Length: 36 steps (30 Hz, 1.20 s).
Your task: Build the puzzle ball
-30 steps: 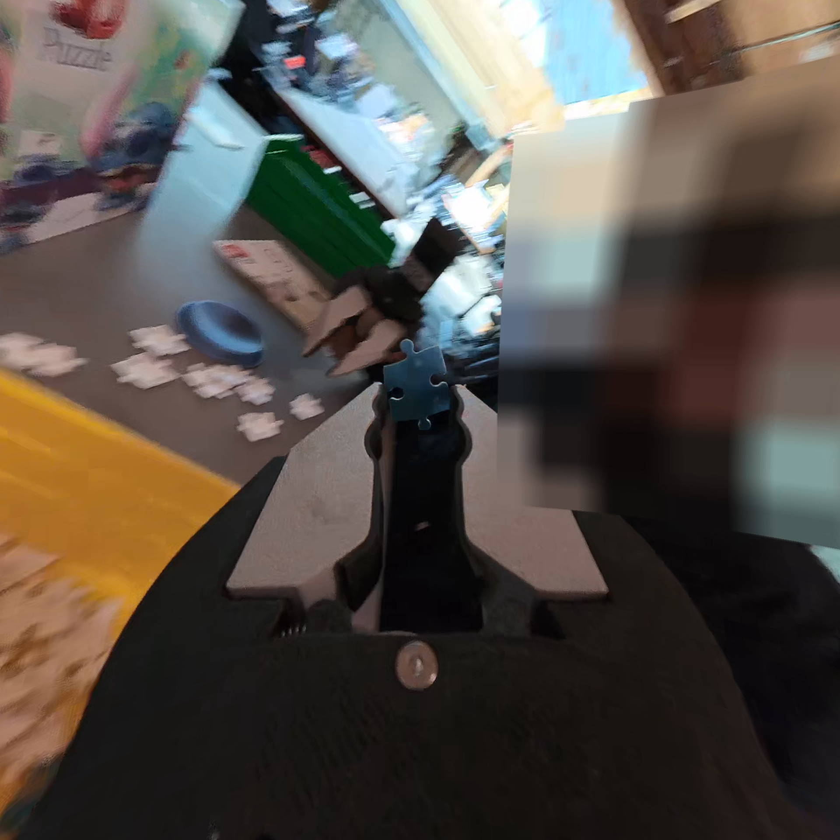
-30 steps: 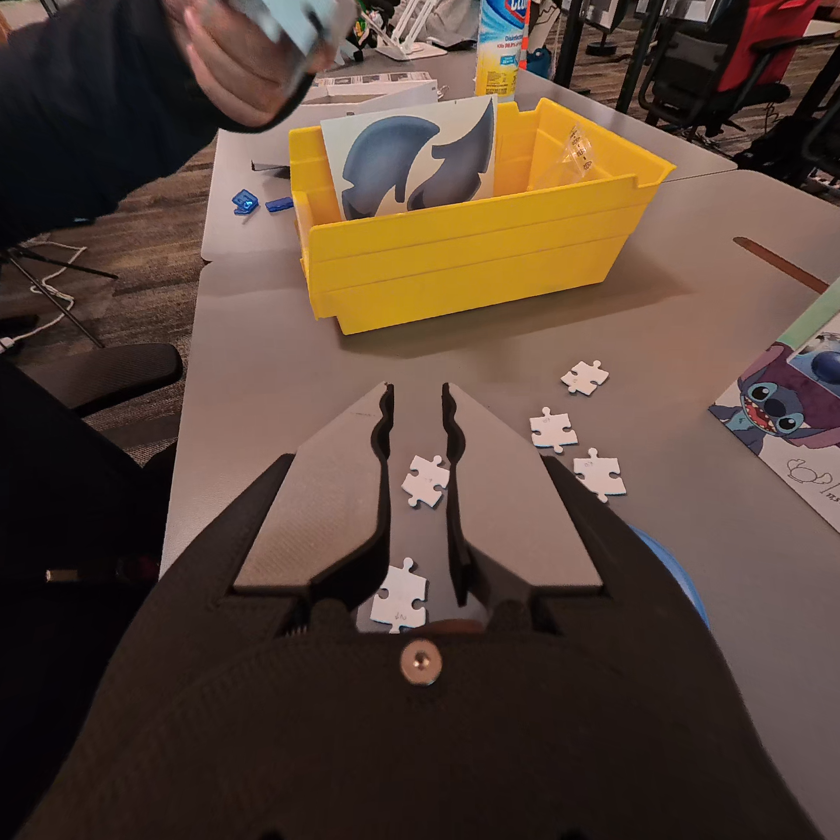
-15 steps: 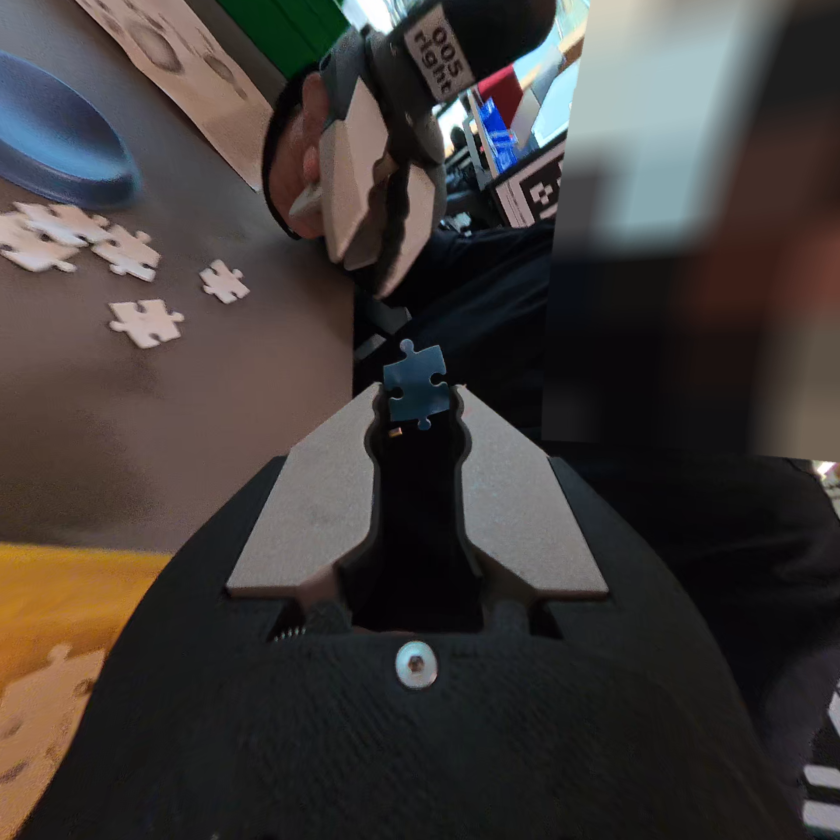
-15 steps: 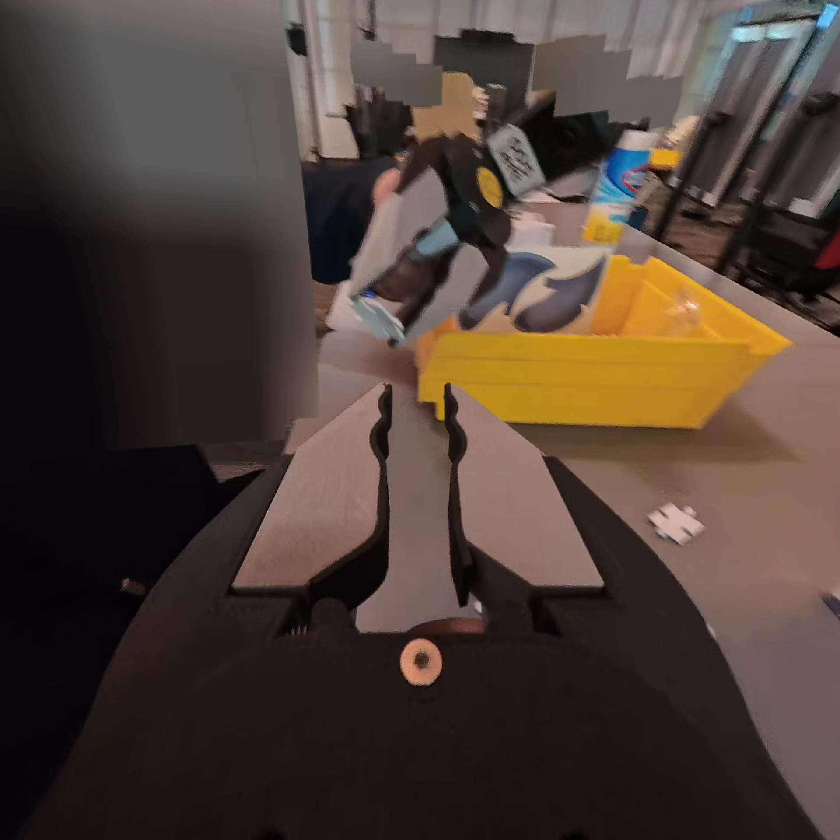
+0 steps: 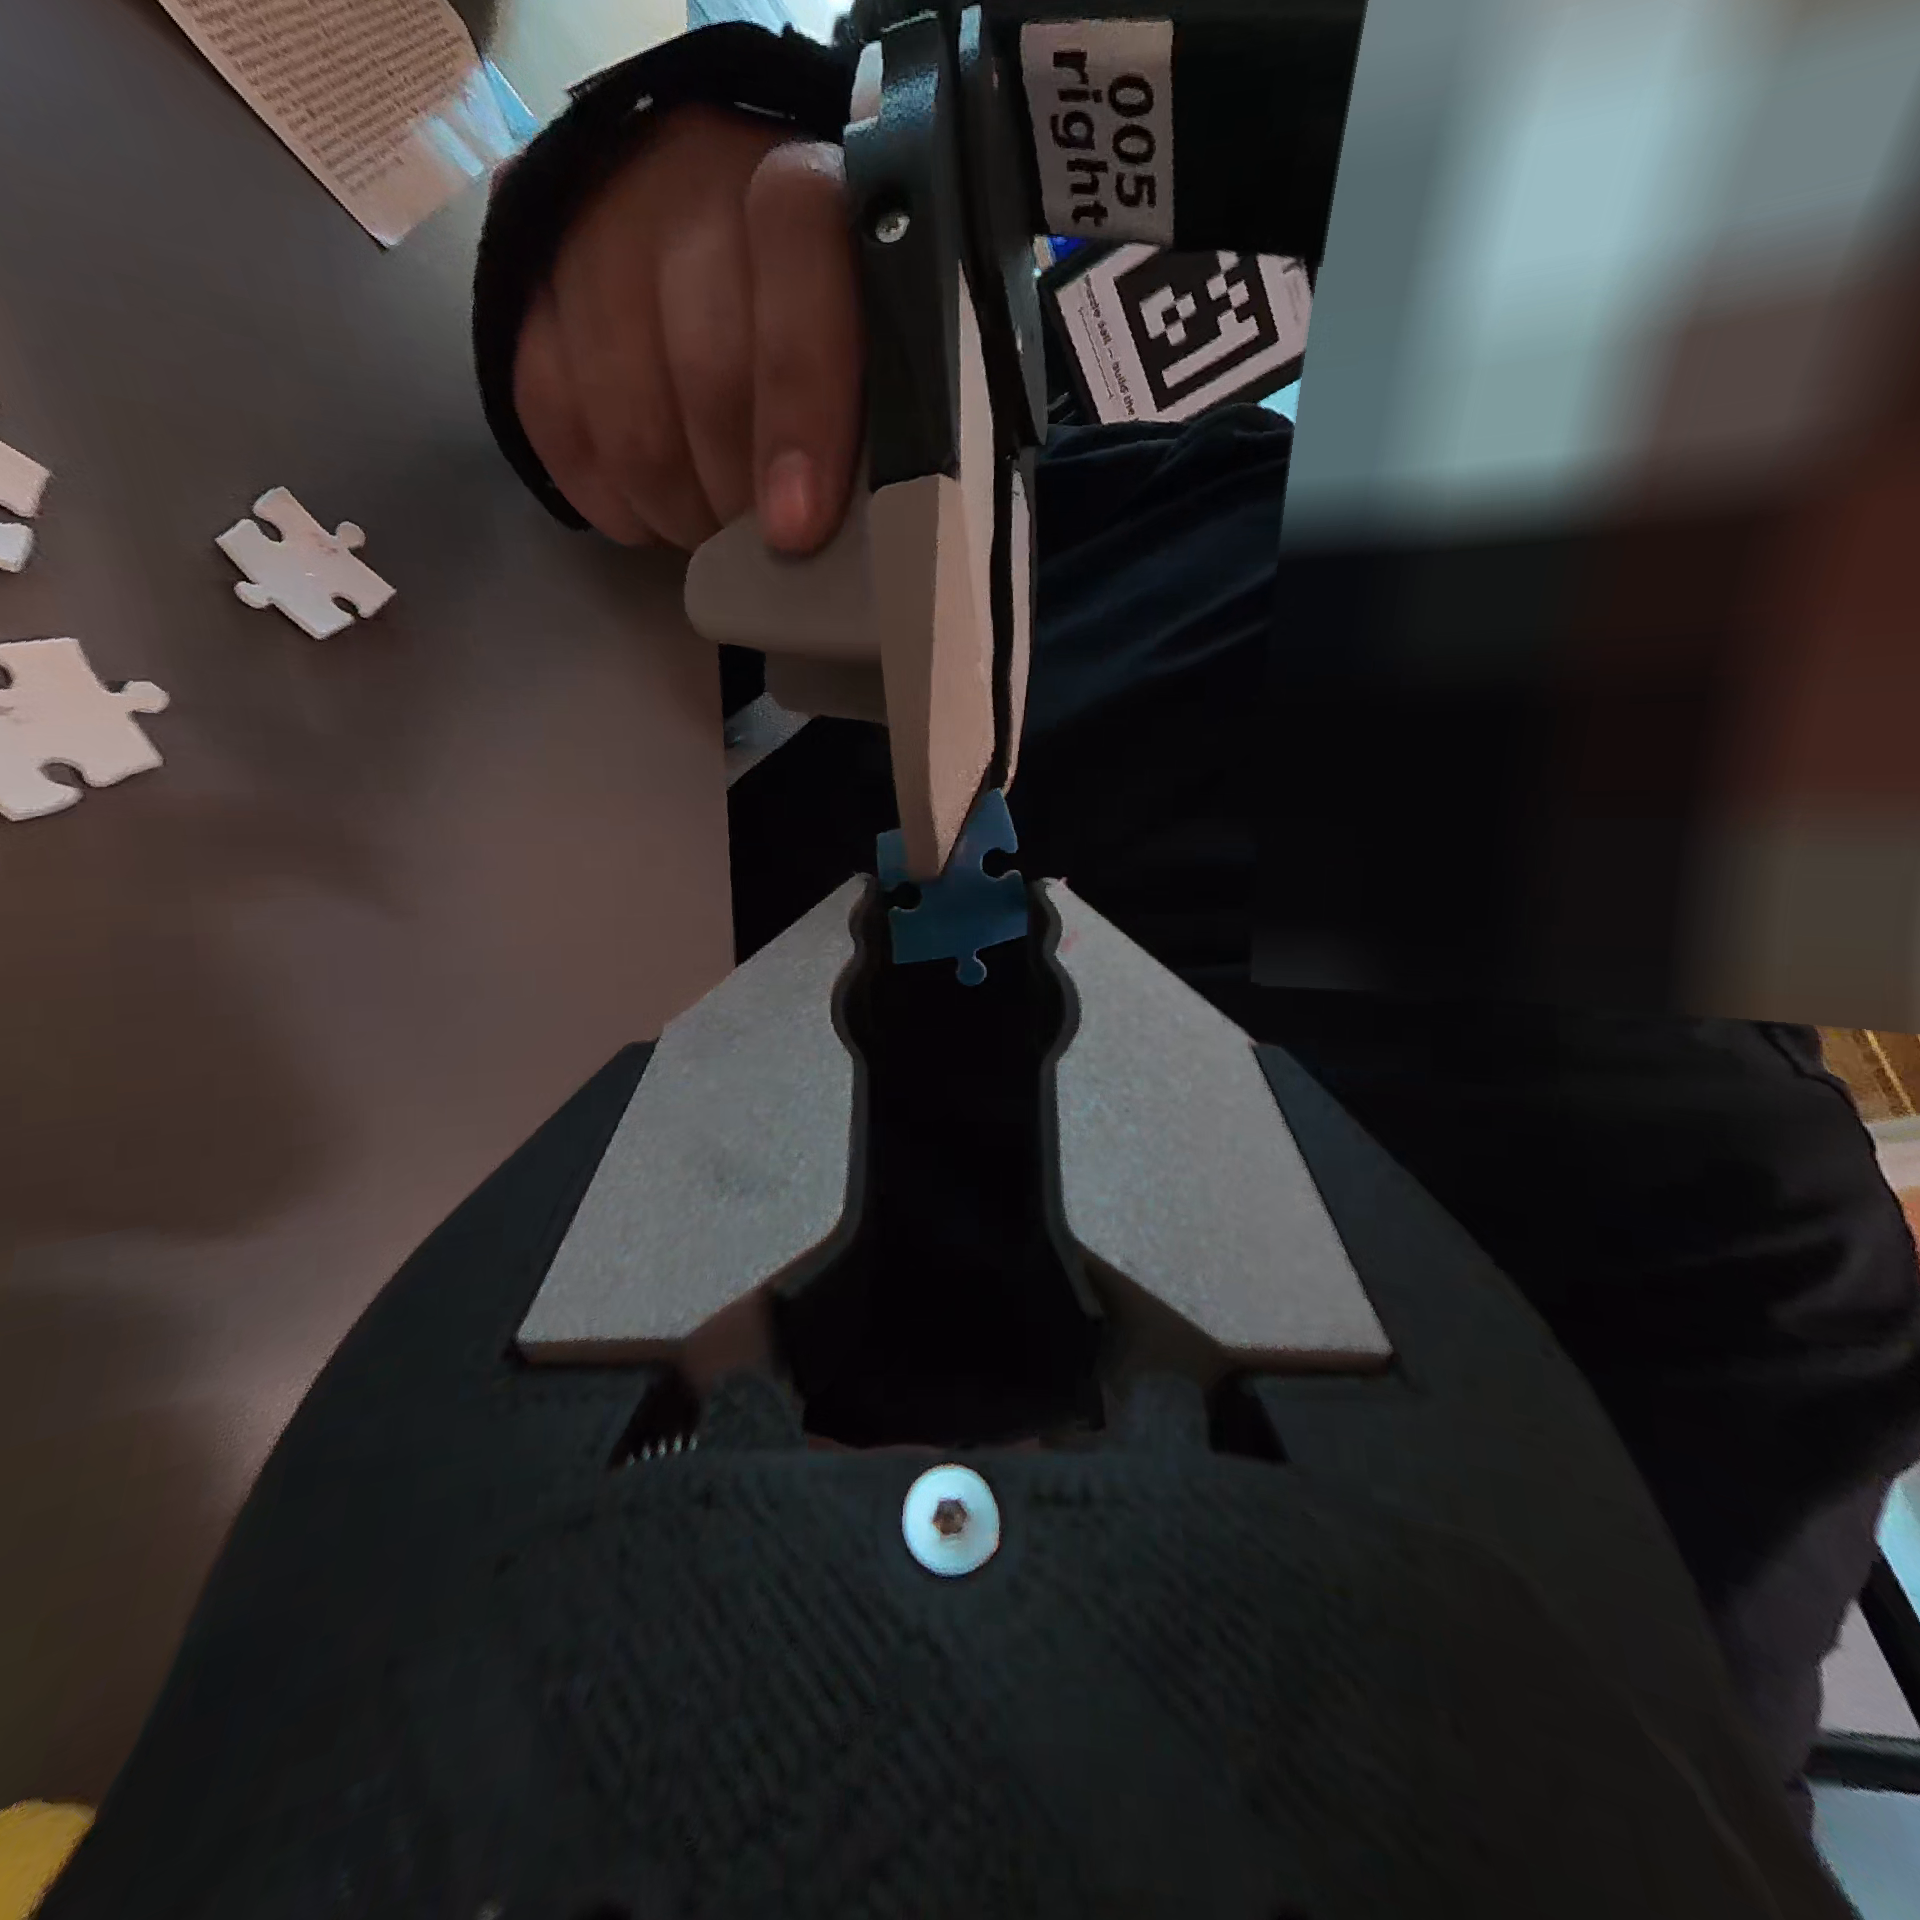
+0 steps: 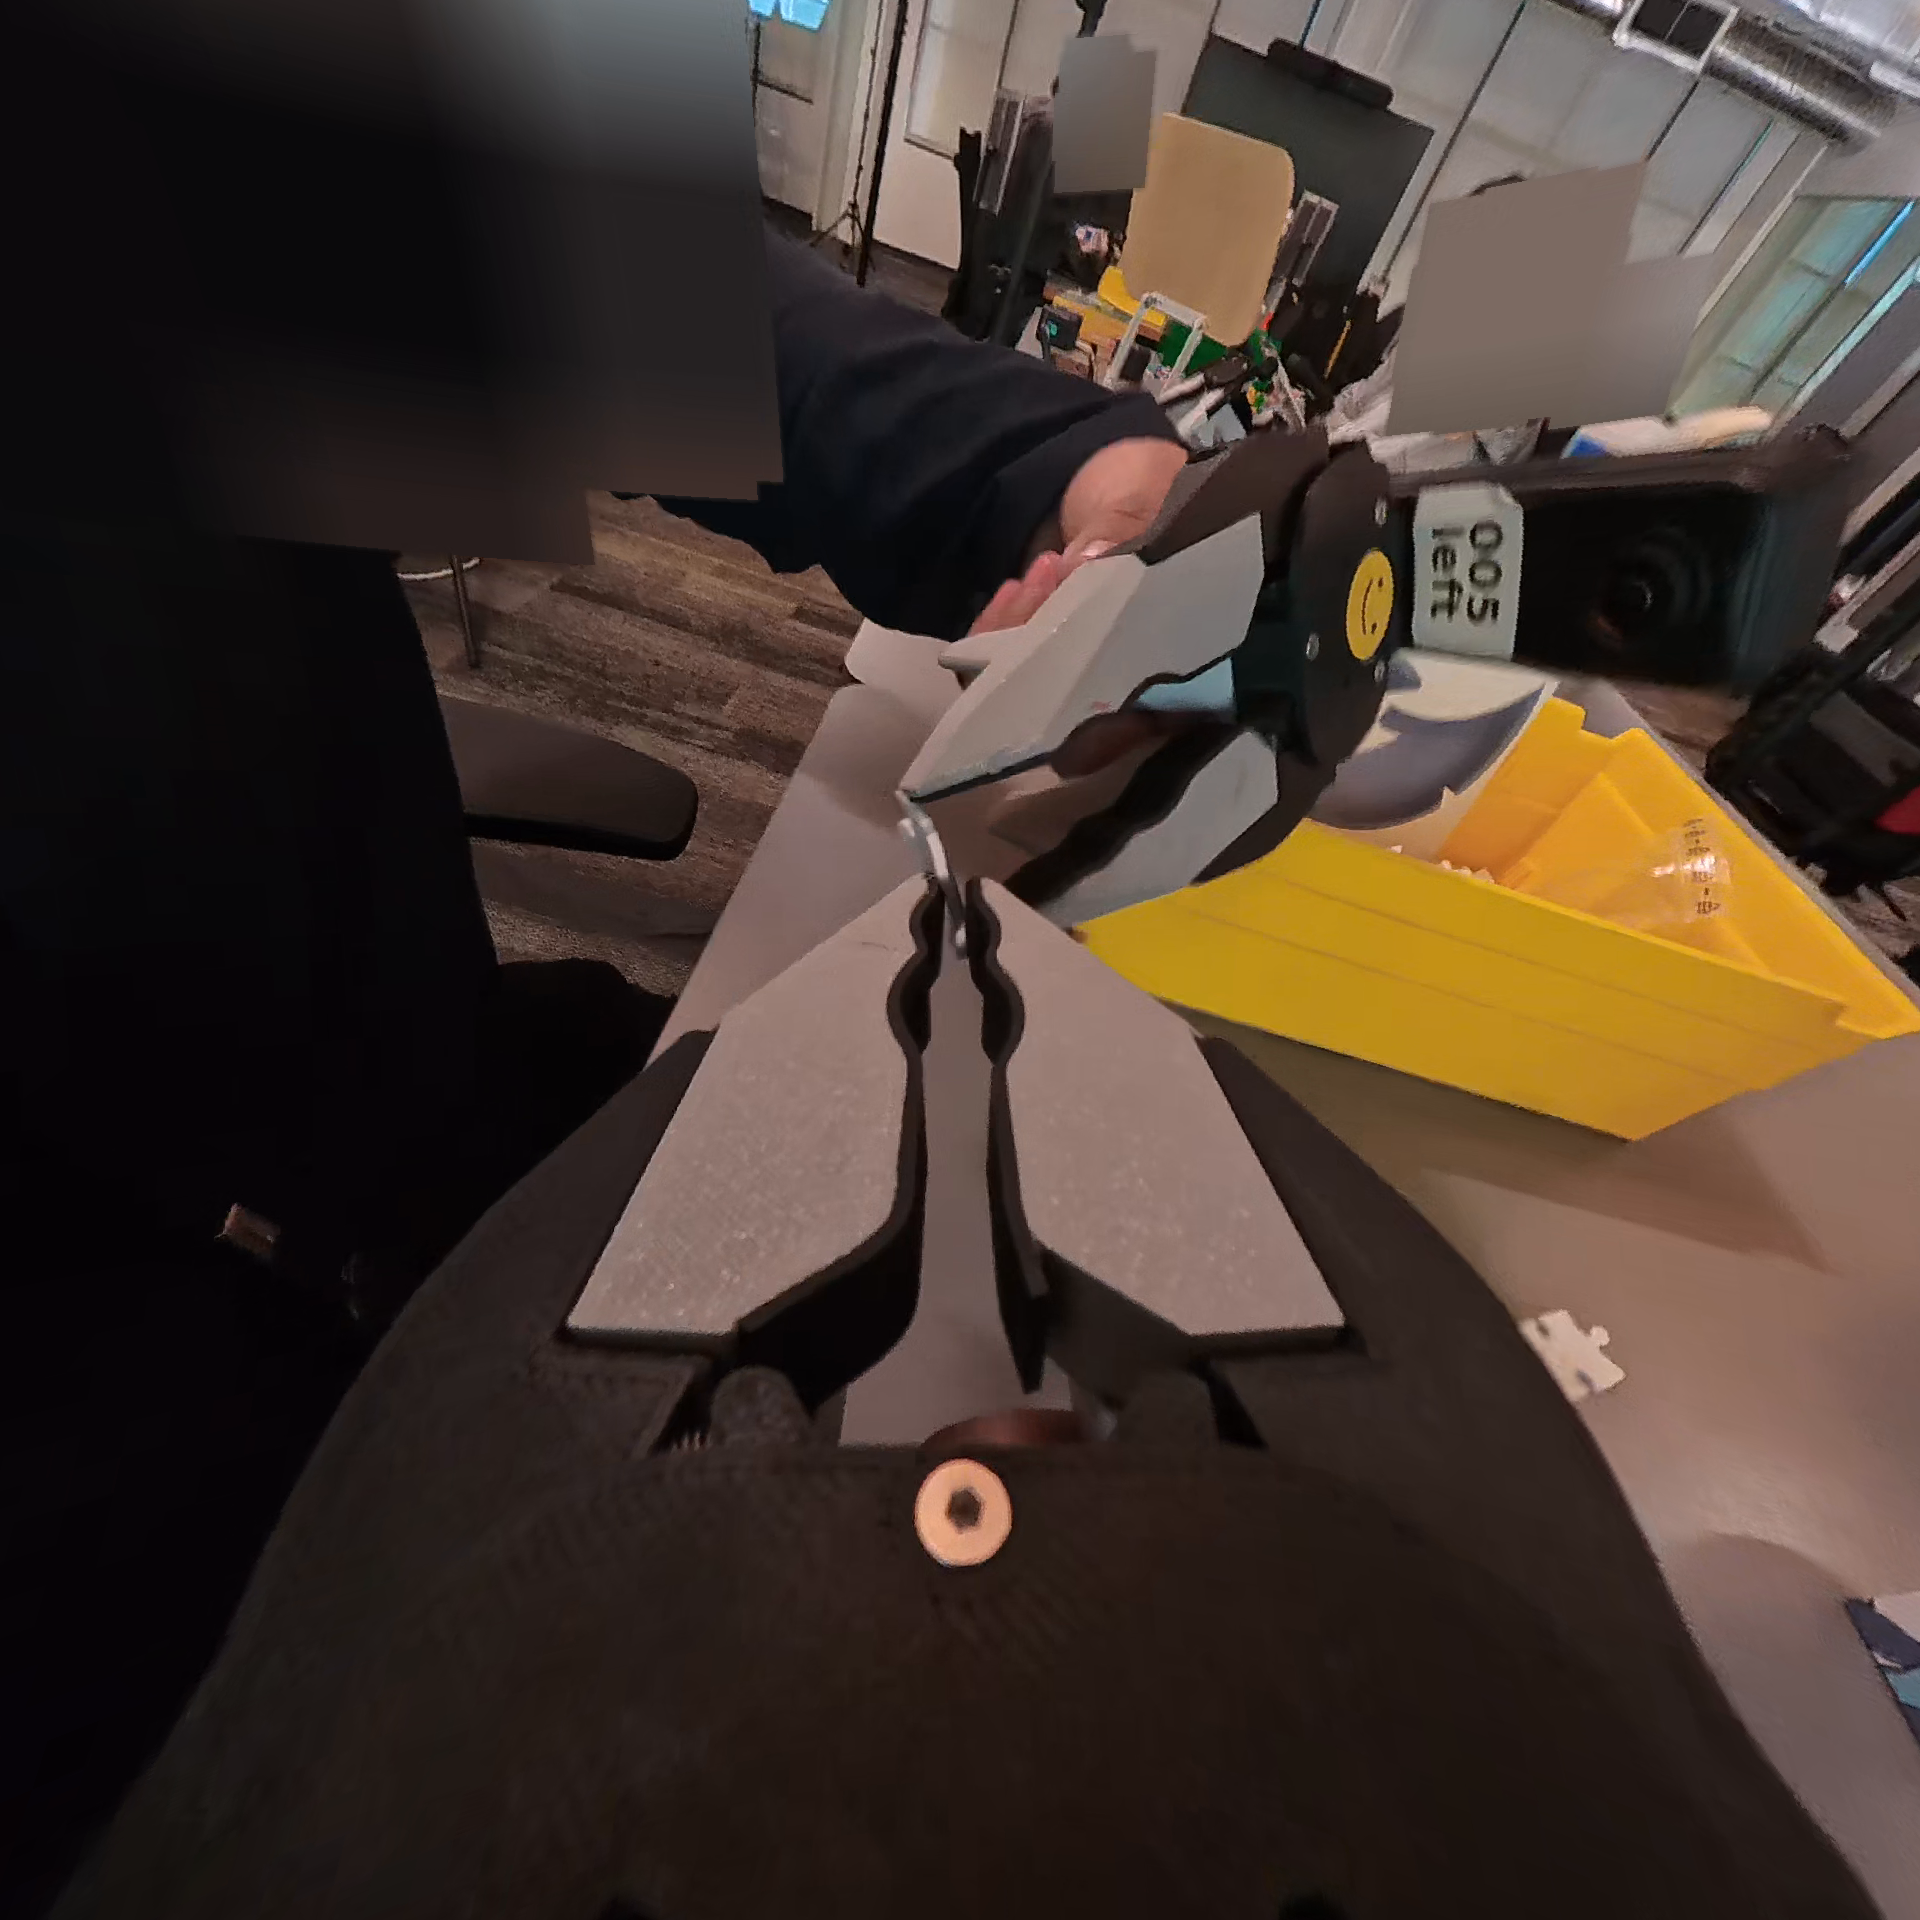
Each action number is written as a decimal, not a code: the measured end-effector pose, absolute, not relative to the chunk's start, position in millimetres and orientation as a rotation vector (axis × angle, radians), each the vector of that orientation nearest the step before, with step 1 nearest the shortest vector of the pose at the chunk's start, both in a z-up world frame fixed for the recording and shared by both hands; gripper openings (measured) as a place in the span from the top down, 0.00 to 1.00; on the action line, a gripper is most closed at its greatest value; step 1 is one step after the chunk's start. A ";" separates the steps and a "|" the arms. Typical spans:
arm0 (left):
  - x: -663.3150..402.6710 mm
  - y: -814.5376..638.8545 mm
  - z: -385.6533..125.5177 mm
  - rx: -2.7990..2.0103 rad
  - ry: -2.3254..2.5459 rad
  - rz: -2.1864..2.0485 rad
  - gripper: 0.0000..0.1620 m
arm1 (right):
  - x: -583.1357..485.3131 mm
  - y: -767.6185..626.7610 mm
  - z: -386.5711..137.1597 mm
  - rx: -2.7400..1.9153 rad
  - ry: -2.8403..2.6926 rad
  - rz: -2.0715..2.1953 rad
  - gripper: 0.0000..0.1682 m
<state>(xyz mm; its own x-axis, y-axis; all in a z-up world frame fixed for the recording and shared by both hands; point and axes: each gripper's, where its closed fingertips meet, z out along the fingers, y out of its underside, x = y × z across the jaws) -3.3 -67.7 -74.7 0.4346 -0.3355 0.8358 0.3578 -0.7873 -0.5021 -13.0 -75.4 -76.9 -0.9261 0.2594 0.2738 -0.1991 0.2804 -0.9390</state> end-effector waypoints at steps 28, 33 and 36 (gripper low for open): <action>-134.5 -96.5 -45.5 -2.197 -0.274 -0.399 1.00 | -59.8 -37.4 -88.7 -0.704 -2.234 1.878 0.95; -220.0 -137.3 -87.9 -2.453 -0.508 -0.329 1.00 | -60.1 -40.2 -96.5 -0.697 -2.267 1.832 0.95; -240.2 -148.5 -129.1 -2.662 -0.548 -0.367 1.00 | -62.7 -39.5 -107.4 -0.688 -2.293 1.744 0.96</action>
